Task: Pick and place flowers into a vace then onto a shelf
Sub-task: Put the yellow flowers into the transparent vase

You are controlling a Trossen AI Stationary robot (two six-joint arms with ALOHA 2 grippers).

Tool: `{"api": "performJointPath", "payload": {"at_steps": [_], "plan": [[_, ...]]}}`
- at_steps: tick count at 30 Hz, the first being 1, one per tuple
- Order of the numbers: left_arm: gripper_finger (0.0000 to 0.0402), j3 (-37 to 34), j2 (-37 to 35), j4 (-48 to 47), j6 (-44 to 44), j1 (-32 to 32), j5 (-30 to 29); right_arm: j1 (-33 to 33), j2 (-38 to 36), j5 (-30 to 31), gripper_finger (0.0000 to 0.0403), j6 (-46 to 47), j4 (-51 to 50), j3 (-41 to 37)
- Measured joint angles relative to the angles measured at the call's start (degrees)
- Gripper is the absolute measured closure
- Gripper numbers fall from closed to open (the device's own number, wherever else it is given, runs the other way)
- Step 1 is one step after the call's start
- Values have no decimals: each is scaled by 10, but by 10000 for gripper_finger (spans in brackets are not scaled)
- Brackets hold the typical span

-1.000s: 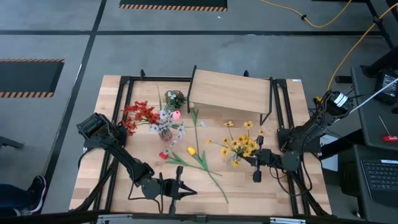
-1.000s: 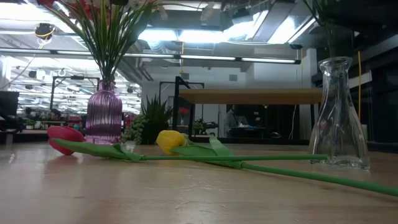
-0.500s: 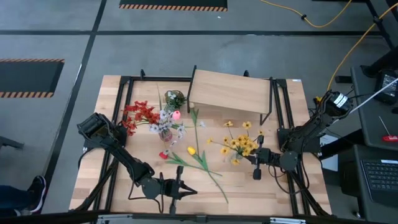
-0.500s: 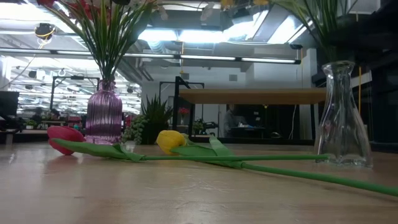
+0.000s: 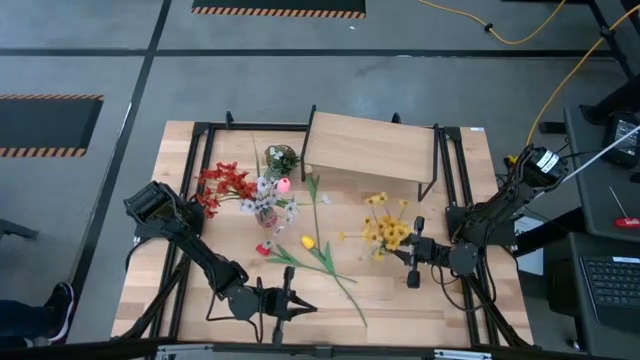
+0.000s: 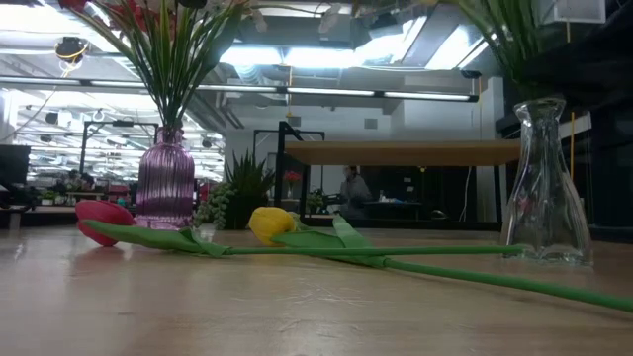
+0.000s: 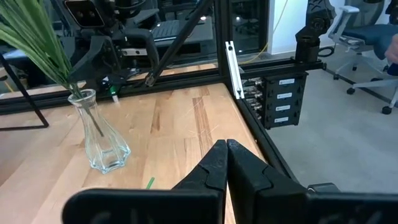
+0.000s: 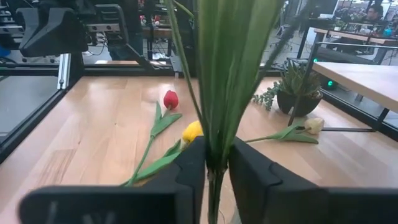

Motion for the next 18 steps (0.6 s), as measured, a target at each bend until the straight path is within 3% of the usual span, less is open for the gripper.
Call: {"api": "performJointPath", "payload": {"at_steps": [9,18], "plan": [[399,0,0,-11,-24,-3,0,6,-1,0,261,-19,1,0],[398,0,0,-11,-40,-15,0,29,-68,16,242,-82,1,0]]}}
